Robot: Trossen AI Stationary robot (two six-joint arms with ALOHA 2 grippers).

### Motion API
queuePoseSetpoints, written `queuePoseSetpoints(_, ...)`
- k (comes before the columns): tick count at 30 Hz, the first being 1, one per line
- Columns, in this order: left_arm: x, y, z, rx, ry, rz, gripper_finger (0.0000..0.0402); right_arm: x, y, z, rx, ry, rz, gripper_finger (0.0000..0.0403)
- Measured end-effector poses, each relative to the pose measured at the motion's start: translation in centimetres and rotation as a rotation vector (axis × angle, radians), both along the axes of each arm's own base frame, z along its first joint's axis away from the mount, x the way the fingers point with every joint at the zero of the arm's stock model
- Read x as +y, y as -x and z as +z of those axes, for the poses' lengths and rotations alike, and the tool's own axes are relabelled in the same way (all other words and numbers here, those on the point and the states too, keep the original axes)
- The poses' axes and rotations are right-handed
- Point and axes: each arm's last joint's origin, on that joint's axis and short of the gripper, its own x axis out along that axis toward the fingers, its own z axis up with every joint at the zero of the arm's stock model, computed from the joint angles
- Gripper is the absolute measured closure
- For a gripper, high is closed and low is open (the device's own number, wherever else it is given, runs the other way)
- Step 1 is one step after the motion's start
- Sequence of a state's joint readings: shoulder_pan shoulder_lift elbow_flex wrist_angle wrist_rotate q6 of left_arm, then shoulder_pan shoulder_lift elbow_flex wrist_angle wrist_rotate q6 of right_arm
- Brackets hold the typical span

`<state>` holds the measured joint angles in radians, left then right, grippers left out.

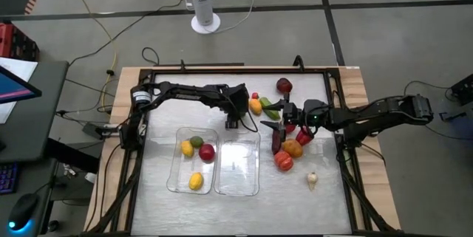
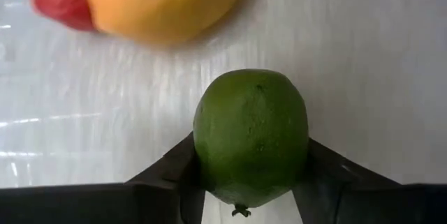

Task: Sort produce into baskets
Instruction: Put the green lime into the left transparent bin

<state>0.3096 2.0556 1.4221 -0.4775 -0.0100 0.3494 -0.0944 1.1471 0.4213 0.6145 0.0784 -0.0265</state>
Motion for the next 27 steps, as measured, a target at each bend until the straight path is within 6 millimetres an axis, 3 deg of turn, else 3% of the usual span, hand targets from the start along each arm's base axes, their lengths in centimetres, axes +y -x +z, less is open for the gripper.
queuePoseSetpoints(7,-0.3,1.9,7.5,-0.069,-0.033,0.015,0.0237,0.0,0.0,-0.1,0.01,-0.001,0.0,0.0112)
queuePoseSetpoints(13,-2.9,6.4,13.7,-0.108,0.215,-0.06,0.0235,0.0,0.0,-0.1,0.014,0.002,0.0,0.0112)
queuePoseSetpoints(16,-4.7,8.4,15.0,-0.049,0.389,-0.086,0.0235,0.0,0.0,-0.1,0.014,0.001,0.0,0.0112)
queuePoseSetpoints(19,-6.6,10.1,15.5,0.081,0.443,-0.068,0.0234,0.0,0.0,-0.2,0.016,-0.001,0.0,0.0112)
queuePoseSetpoints(23,-8.9,11.5,15.1,0.297,0.372,0.012,0.0234,0.0,0.0,-0.2,0.016,-0.002,0.0,0.0112)
queuePoseSetpoints(27,-10.6,11.4,15.0,0.327,0.276,0.038,0.0228,0.0,0.0,-0.1,0.012,-0.003,0.0,0.0112)
